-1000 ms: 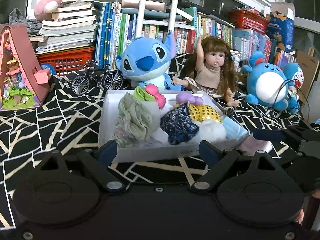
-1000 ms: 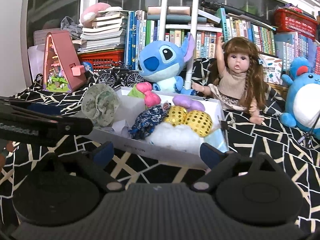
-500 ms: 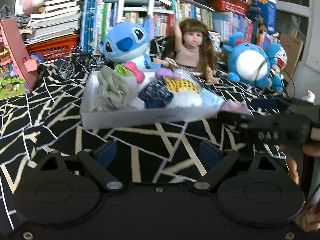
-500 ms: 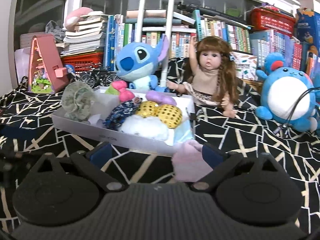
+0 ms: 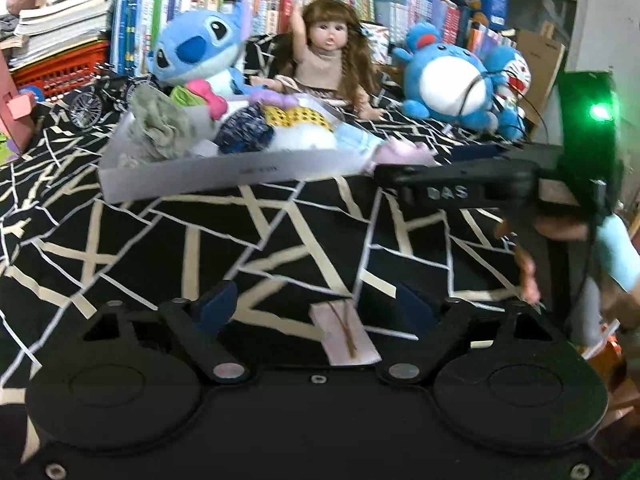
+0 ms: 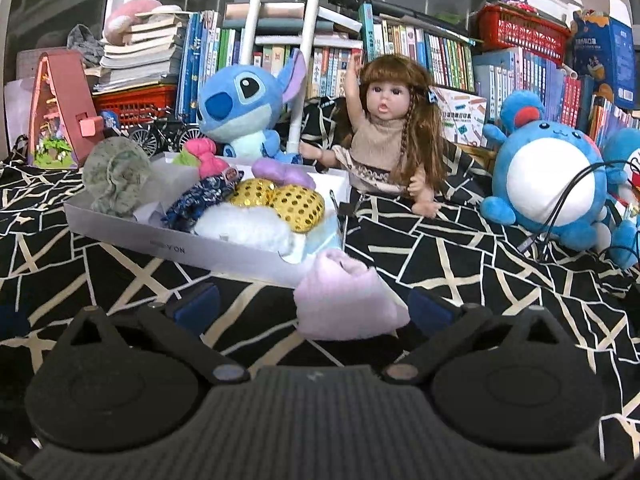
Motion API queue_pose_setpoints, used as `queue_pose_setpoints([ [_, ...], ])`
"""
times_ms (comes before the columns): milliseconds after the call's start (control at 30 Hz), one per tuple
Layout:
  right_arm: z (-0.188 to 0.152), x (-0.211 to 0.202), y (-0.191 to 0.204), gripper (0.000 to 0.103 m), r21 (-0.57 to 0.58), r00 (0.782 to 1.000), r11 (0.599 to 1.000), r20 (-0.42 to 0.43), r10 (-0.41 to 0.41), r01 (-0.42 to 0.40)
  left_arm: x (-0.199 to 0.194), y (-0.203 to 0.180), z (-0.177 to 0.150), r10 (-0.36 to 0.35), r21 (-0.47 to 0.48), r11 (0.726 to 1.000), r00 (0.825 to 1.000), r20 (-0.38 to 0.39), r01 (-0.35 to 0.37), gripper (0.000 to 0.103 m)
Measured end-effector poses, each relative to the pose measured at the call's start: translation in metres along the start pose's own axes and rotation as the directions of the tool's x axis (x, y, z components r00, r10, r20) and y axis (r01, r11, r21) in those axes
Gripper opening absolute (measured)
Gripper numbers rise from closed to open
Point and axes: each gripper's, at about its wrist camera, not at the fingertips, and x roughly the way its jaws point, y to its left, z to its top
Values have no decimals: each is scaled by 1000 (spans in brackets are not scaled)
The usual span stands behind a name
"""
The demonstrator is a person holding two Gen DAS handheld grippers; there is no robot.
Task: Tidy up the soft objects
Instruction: 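Withdraw both tools from the box, moving the right tool to the pink knit sock, then grasp the pink knit sock with the right tool while the left tool grasps a small beige tag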
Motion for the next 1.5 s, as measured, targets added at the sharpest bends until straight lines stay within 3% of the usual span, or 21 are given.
queue_pose_setpoints([
  [200,-2,10,-3,103,21,999,1000,-31,-9,10,-2,-10,-10,-22,19,1000,999,-28,22,71],
  [500,2,25,-11,103,61,997,998,-78,-13,18,-4,-14,-13,-24,24,999,999,-33,24,25],
  [1100,11,52,-13,103,73,990,997,-143,-1,12,-1,-3,-3,18,2,1000,1000,-17,-18,24],
  [1500,12,50,-20,81,101,989,994,-150,-14,29,2,9,6,53,-30,998,999,-4,-53,24],
])
